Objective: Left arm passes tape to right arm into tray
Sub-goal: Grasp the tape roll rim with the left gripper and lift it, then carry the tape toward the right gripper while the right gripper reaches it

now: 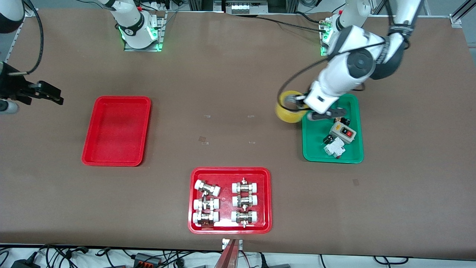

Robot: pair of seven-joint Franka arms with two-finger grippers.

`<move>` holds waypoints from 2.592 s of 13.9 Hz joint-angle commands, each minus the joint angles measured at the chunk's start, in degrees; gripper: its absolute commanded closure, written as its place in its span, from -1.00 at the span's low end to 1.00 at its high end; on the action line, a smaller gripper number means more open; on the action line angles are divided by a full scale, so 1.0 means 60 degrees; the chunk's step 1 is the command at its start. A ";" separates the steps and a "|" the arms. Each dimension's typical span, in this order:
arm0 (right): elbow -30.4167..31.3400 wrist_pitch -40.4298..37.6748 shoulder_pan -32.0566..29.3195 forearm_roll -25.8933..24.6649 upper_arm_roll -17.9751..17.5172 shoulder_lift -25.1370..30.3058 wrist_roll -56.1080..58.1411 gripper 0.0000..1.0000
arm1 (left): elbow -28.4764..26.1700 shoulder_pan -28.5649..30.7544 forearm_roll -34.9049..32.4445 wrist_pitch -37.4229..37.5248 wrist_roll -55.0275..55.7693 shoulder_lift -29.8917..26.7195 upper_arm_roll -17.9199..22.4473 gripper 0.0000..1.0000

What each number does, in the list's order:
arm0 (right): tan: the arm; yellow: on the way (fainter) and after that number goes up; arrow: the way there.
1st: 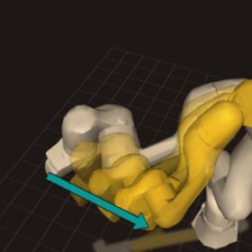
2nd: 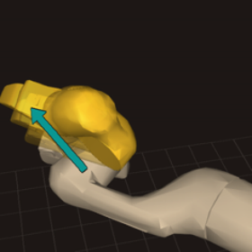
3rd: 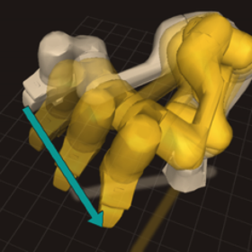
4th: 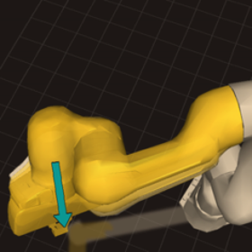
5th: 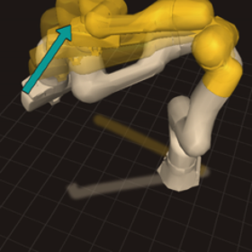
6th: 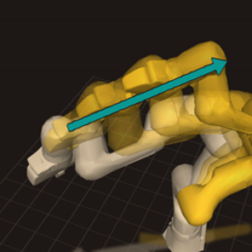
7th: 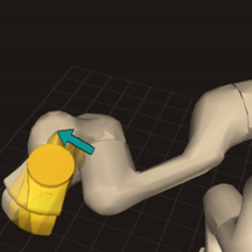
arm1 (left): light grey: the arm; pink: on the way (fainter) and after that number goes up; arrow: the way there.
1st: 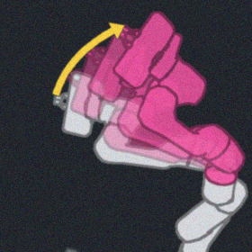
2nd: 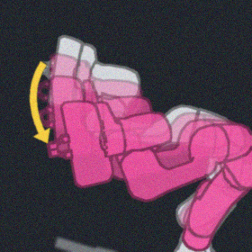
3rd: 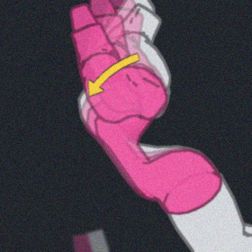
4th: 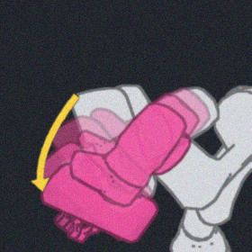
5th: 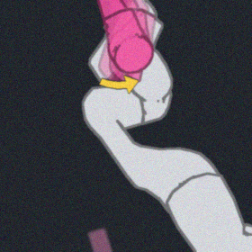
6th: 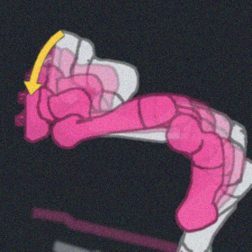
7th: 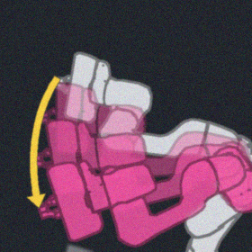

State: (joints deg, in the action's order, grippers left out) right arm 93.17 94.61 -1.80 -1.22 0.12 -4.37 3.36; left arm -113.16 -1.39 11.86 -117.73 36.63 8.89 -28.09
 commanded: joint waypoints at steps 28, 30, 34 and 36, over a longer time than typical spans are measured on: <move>-0.1304 0.0505 0.2774 0.8378 -0.0123 -0.2640 0.2180 -1.00 | 0.4519 -0.2243 0.0851 -0.4211 0.4399 0.3542 -0.1208 0.90; -0.1319 0.0812 0.2980 0.8392 -0.0123 -0.2743 0.2195 -1.00 | 0.4504 -0.2229 0.0866 -0.4196 0.4384 0.3528 -0.1208 0.90; -0.1319 0.0873 0.2980 0.8393 -0.0123 -0.2918 0.2209 -1.00 | 0.4372 -0.2141 0.0866 -0.4152 0.4369 0.3484 -0.1251 0.90; -0.1319 0.0887 0.2966 0.8756 -0.0123 -0.2933 0.2209 -1.00 | 0.4372 -0.2141 0.0866 -0.4152 0.4369 0.3484 -0.1252 0.90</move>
State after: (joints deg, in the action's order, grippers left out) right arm 86.41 99.92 15.91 48.89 -0.81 -21.31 15.92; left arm -87.08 -14.86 14.97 -142.89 63.70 30.22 -34.83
